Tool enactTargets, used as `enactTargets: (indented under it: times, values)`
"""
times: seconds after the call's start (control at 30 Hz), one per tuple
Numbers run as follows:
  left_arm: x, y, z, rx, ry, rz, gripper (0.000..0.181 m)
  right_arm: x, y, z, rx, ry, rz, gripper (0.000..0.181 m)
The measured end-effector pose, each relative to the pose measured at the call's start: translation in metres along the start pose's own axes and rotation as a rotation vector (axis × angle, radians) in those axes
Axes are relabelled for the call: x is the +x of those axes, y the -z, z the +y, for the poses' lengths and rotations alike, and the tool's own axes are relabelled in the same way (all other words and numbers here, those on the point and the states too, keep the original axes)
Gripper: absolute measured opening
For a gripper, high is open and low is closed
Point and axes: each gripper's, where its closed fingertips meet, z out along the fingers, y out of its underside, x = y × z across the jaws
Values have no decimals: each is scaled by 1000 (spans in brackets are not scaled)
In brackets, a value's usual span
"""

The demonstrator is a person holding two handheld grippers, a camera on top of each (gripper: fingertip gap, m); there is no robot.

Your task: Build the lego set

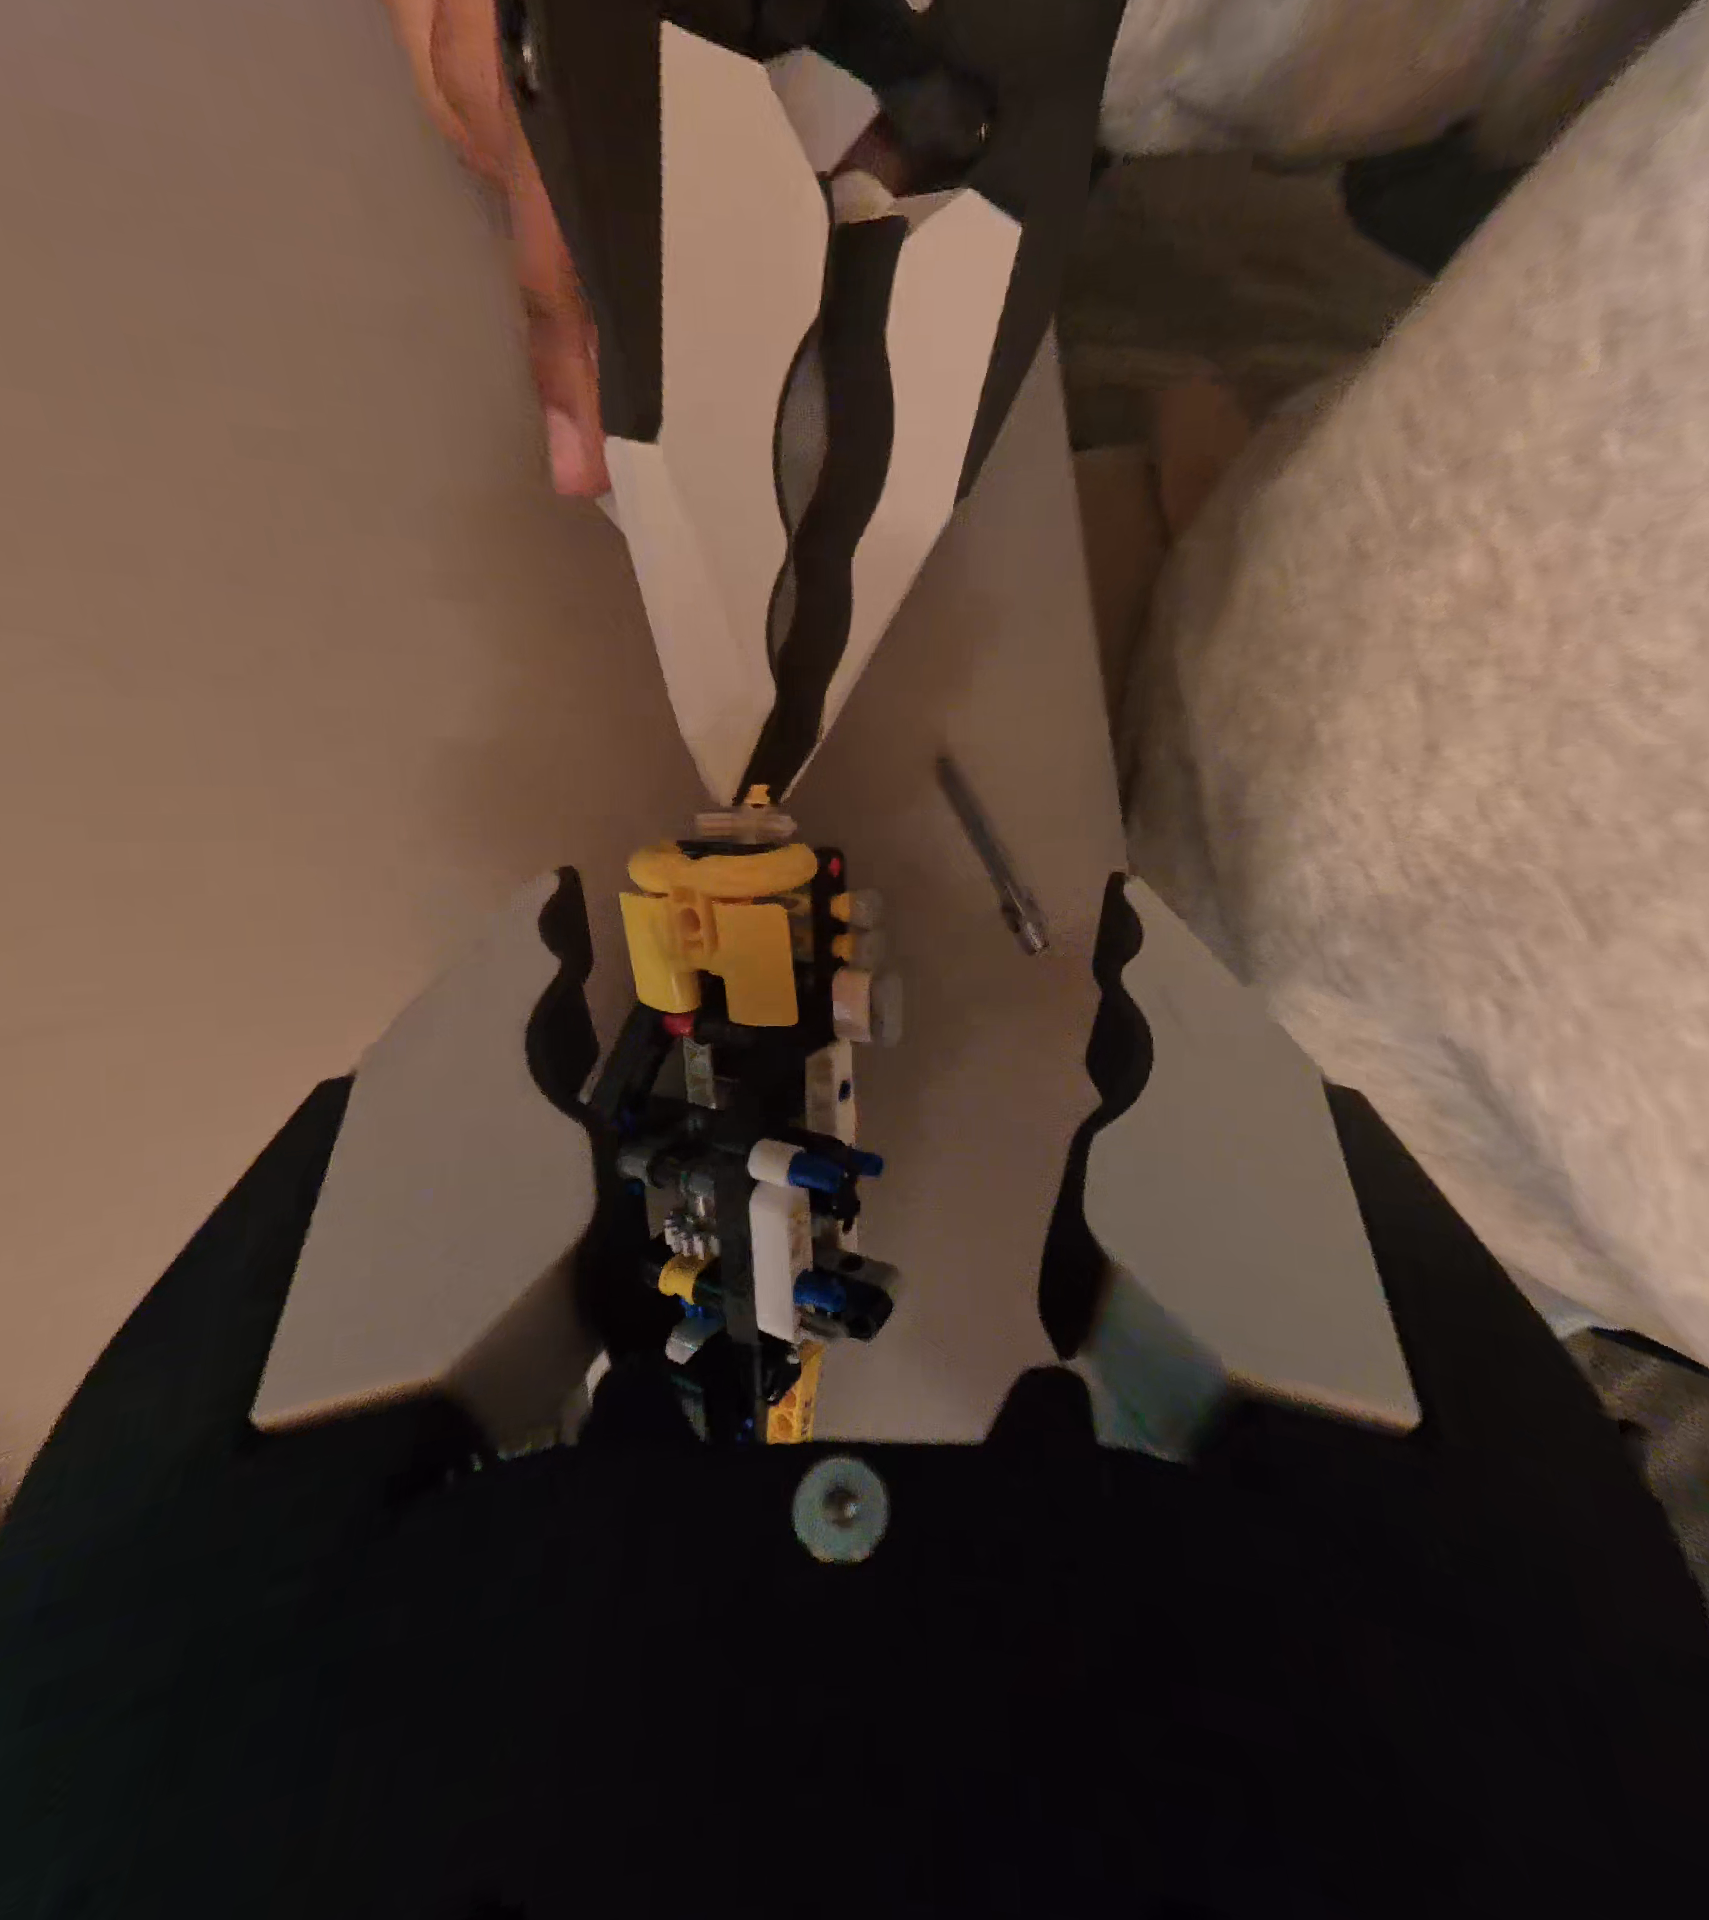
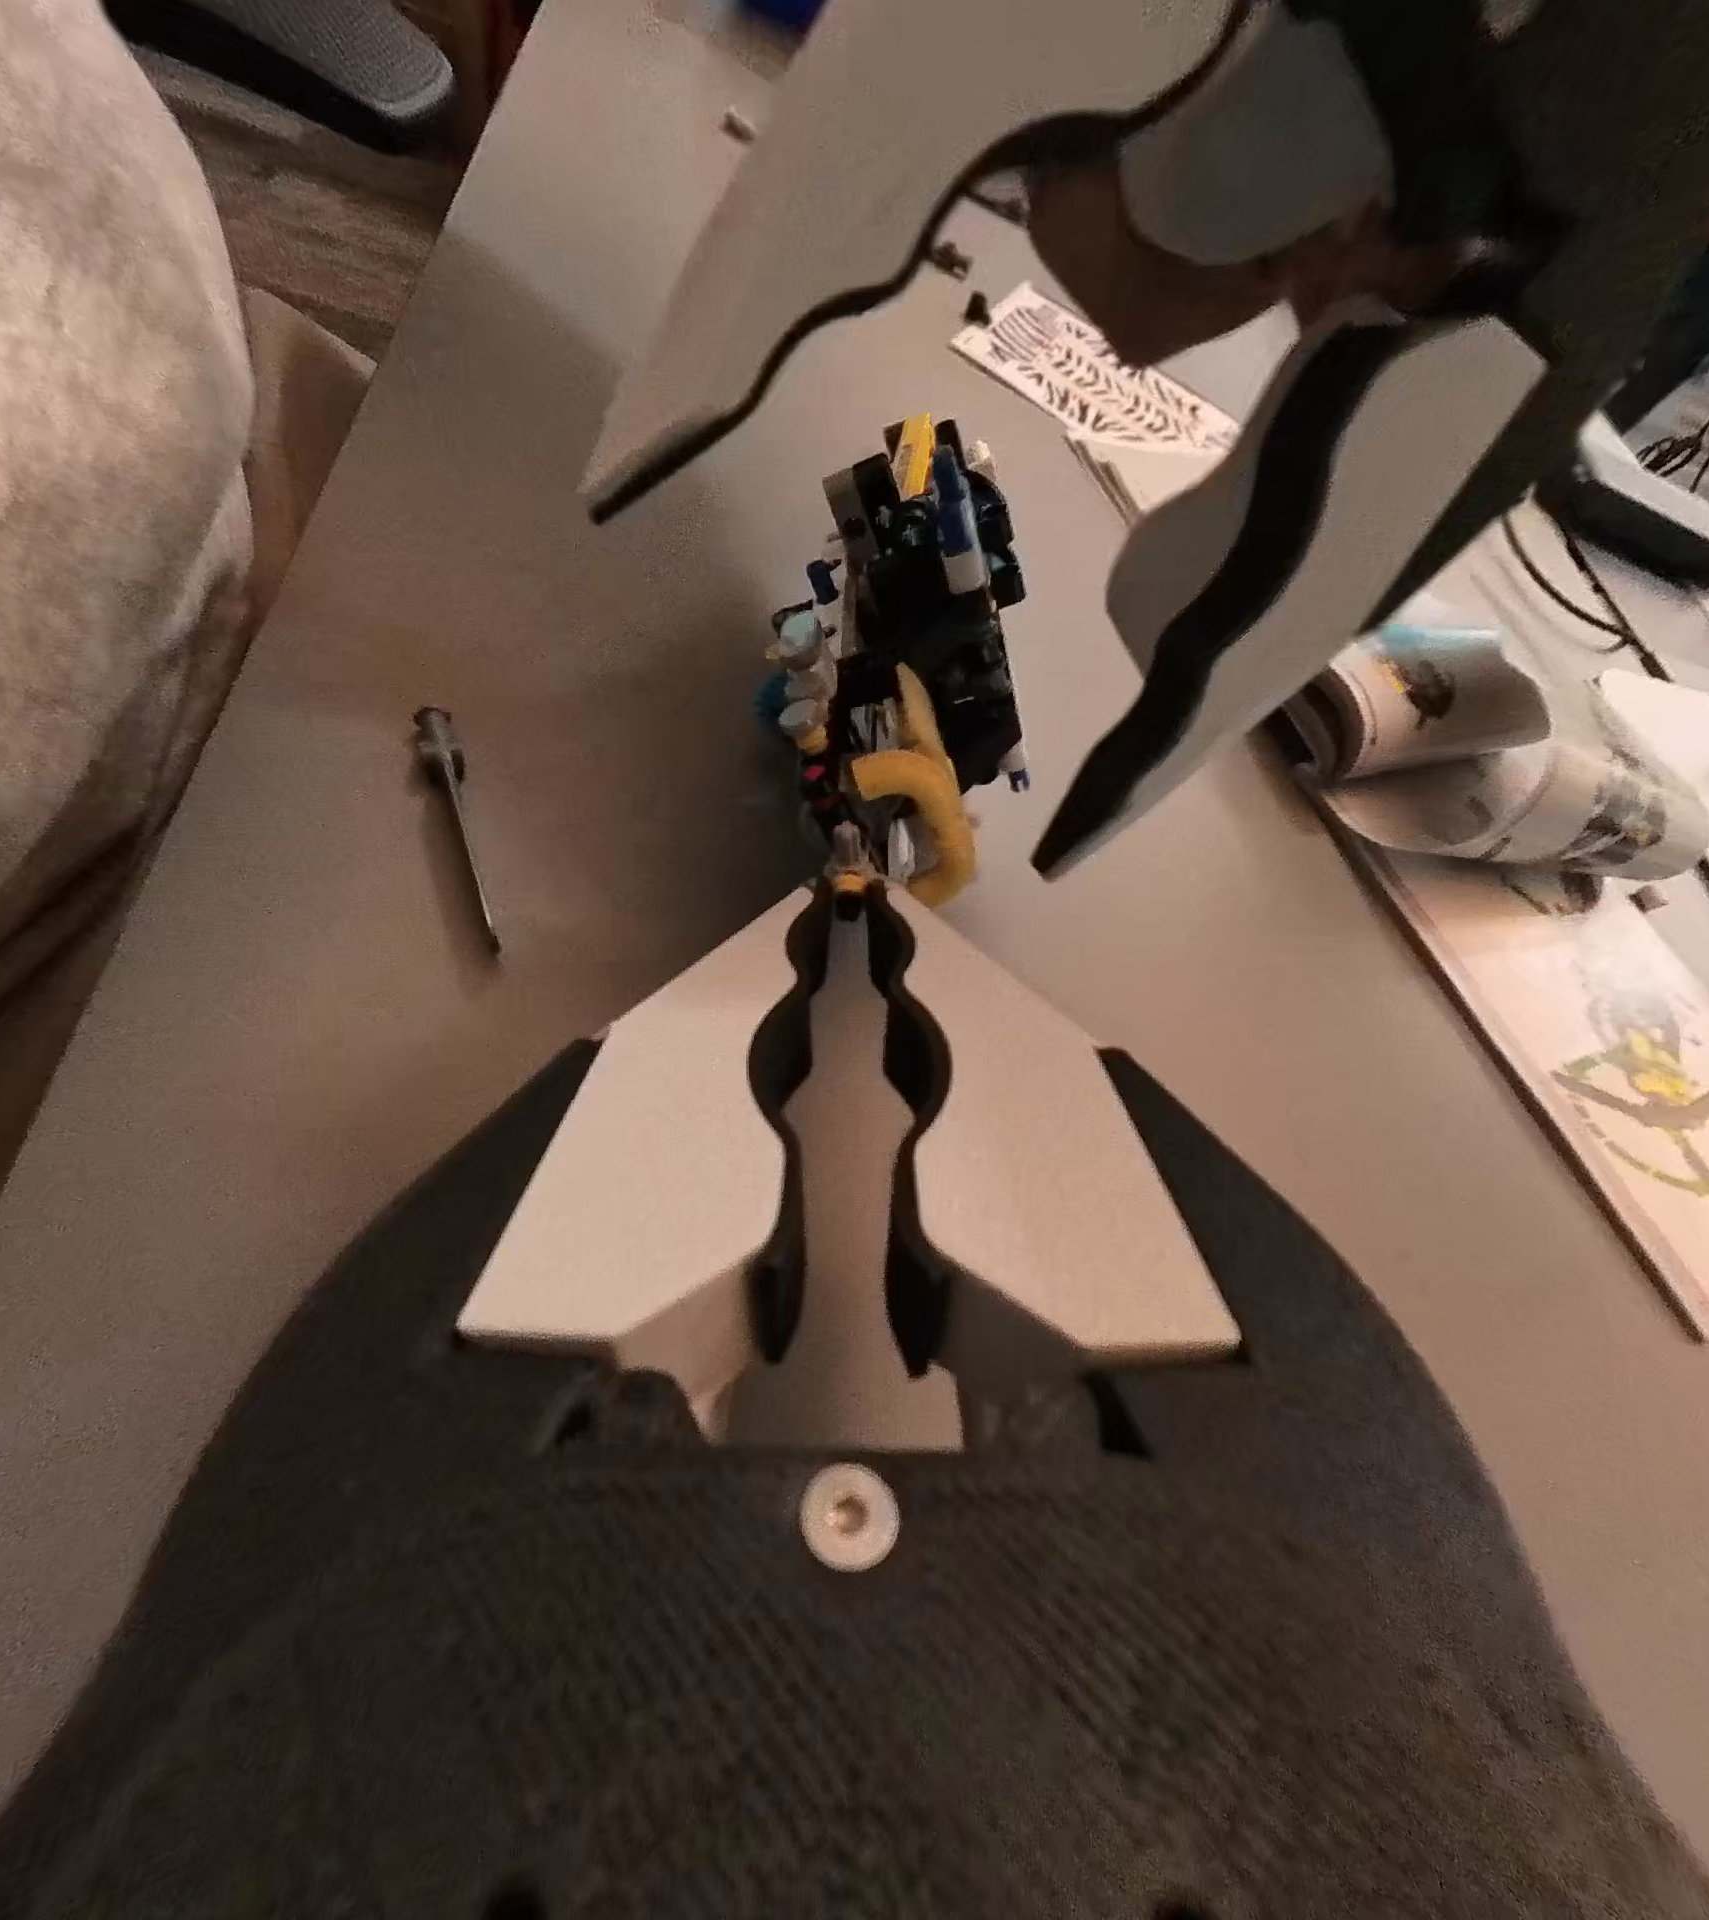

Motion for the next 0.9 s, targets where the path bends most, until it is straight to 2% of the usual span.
enactTargets:
  times: [0.2, 0.33, 0.4, 0.43, 0.47, 0.9]
  values:
    - [-14, -17, 3, -114, 4, 78, 97, 1, -2, -1, 10, 57, 15, 5]
    - [-9, -28, 13, -193, -1, 136, 89, 3, 1, -5, 34, 46, 24, 5]
    - [-11, -32, 15, -192, -1, 123, 74, 1, 2, -6, 44, 40, 13, 5]
    - [-11, -32, 15, -186, -7, 123, 60, 1, 1, -6, 38, 36, 11, 5]
    - [-9, -32, 14, -171, 4, 135, 56, 1, 1, -6, 38, 34, 9, 5]
    - [-10, -30, 13, -127, 18, 64, 53, 0, 2, -7, 30, -197, -66, 5]
